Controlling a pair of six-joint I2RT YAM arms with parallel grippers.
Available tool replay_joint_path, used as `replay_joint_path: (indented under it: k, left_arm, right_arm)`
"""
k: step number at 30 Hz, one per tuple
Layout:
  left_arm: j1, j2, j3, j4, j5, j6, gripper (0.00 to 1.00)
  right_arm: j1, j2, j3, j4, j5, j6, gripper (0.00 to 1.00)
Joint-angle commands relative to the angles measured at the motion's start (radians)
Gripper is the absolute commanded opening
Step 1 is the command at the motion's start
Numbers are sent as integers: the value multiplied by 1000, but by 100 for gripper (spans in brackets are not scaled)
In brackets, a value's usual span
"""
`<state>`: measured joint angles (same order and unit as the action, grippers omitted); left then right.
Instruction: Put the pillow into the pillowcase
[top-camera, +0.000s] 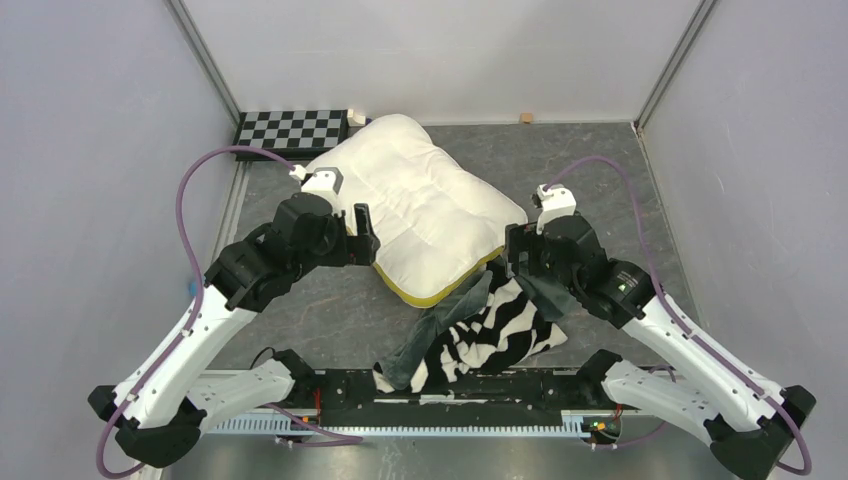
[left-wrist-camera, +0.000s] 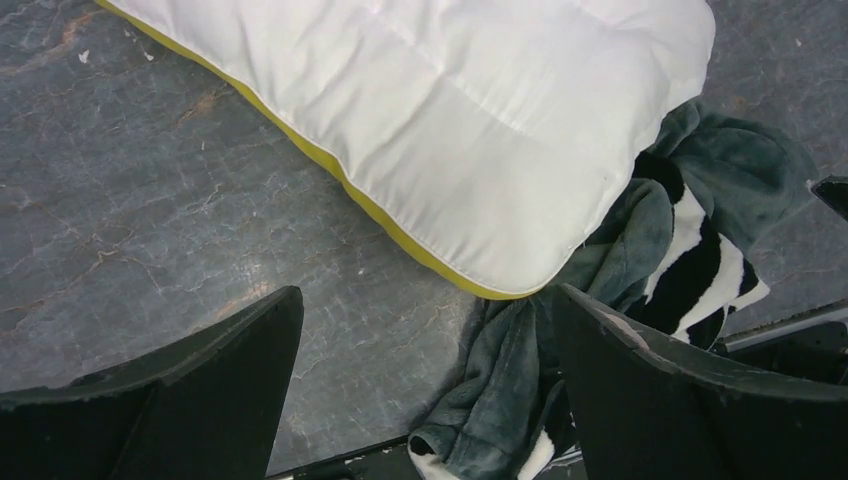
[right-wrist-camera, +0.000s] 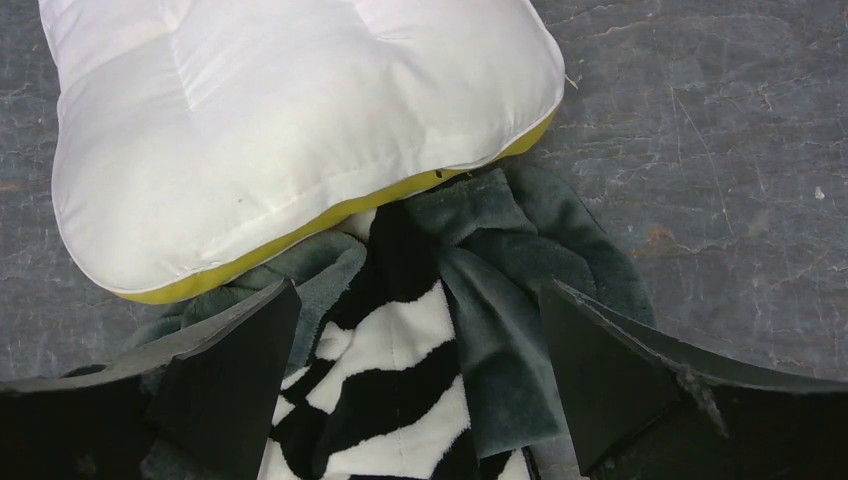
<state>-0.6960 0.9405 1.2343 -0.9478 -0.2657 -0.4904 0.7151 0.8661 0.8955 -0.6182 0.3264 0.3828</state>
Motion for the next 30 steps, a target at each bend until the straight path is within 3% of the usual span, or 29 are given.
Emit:
replay_joint_path:
  k: [1,6,11,20,30]
  left_arm:
    - [3,3,34,21,-53,30,100]
    - [7,38,45,24,-106,43,100]
    - [74,137,74,75,-41,61,100]
    - [172,394,188,147,37,92,100]
    - [205,709,203,270,-7,78,100]
  right_arm:
    - [-2,13,51,12,18,-14,98]
    - [-2,25,29,17,12,-7,98]
    - [-2,31,-6,43,-13,9,98]
    - [-2,57,-99,114,-24,36,98]
    - [-2,130,-185,239,-52,89,98]
